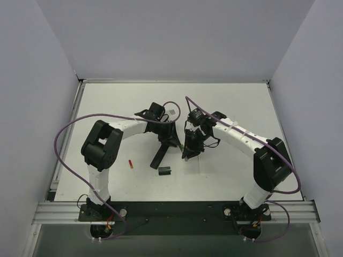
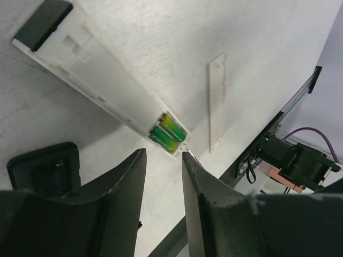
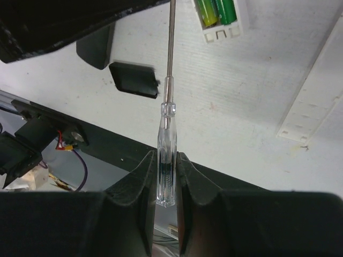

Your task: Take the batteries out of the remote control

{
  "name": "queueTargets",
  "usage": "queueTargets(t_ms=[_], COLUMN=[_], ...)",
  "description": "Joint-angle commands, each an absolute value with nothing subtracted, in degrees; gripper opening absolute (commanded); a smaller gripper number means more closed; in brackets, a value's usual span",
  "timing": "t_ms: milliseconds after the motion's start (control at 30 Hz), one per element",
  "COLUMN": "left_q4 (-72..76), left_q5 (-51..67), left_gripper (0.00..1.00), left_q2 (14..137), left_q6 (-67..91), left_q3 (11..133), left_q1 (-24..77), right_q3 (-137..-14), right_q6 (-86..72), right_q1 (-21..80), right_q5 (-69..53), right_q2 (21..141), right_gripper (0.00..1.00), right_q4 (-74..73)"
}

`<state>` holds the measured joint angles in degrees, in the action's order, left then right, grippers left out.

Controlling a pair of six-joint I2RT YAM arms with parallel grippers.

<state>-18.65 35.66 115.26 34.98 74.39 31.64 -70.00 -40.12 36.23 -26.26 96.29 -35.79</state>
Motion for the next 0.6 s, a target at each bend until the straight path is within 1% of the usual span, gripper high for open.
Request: queueTargets(t_ms=[0,67,233,300,333,367,433,467,567], left_q4=[-20.4,-18.5,-12.9,-7.8,-5.6,-1.7,1.7,3.7,7.9], left_q5=[35.8,35.2,34.6,37.6,38.7,39.9,42.0,42.6,44.6], left_gripper=[0.44,0.44,0.45,0.45,0.45,0.45,0.46,0.47,0.48], left_q2=[107.8,105.0,96.9,94.7,92.7,91.8,89.7,89.1,87.2], left_q6=[34.4,35.1,38.2,42.5,44.1,46.9,48.7,50.0,52.6], left_q3=[78.3,76.3,71.1,68.0,67.0,66.0,64.3,63.9,61.8], left_q1=[30.6,30.1,29.1,28.6,28.4,28.4,28.4,28.4,28.3], right_q3=[-68.3,-67.8,-65.8,-64.5,-63.8,-62.8,-59.8,-59.0,-56.9], right_q6=[-38.7,-38.7,-38.3,-38.3,-38.5,-39.1,-42.3,-43.5,-47.1], right_q1=[35.0,33.8,32.3,32.2,32.1,31.7,31.5,31.5,31.4], right_q5=[-28.2,-28.2,-35.7,-37.3,-40.0,-41.7,-46.6,-47.8,-50.0], right_q2=[89.5,87.9,81.0,78.1,77.3,75.5,74.0,72.8,71.0], right_gripper=[0.0,0.0,0.0,0.0,0.0,0.0,0.0,0.0,0.0], right_q4=[-39.6,-38.7,-30.3,-25.3,-23.1,-17.8,-11.9,-7.0,-0.5])
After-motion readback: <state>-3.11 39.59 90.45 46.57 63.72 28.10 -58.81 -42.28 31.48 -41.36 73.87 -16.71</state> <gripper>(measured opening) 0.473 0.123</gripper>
